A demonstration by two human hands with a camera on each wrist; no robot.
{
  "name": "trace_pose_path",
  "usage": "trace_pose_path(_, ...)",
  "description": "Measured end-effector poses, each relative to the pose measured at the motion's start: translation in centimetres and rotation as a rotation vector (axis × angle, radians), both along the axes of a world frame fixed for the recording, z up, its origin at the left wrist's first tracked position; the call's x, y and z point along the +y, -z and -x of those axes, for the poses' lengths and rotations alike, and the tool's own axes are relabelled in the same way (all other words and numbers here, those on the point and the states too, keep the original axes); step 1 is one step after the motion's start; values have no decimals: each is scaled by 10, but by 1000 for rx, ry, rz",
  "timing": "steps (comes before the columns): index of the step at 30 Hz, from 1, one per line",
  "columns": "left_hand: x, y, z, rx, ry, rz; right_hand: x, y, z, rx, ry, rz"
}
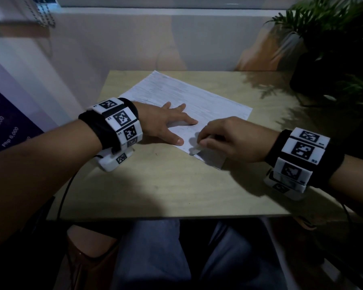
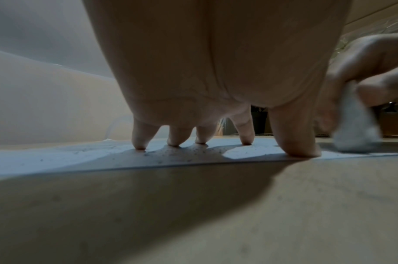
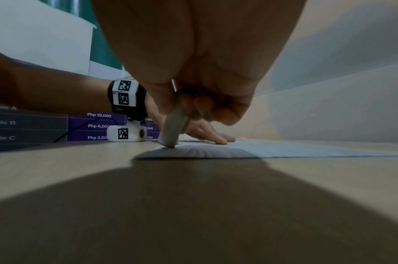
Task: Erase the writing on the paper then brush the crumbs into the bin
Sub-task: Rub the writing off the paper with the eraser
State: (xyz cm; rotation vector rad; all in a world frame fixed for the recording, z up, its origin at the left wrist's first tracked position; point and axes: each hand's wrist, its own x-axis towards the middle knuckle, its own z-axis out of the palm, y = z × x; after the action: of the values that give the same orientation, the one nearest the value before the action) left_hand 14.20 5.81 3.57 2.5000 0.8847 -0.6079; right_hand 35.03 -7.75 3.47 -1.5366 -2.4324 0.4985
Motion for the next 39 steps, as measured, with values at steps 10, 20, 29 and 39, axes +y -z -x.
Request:
trace_pose_path(10, -2, -2, 1, -2, 2, -6, -2, 1, -3, -60, -1, -45)
trace_pose_path(20, 0, -1, 0, 0, 4, -4, -4, 1, -4, -118, 38, -67)
trace_pose_path(29, 0, -1, 1, -10, -1, 4, 1, 2, -9, -210, 159, -147)
trace_pose_path(39, 2, 1, 1, 0, 4, -2, 2, -1, -9, -259, 186, -166)
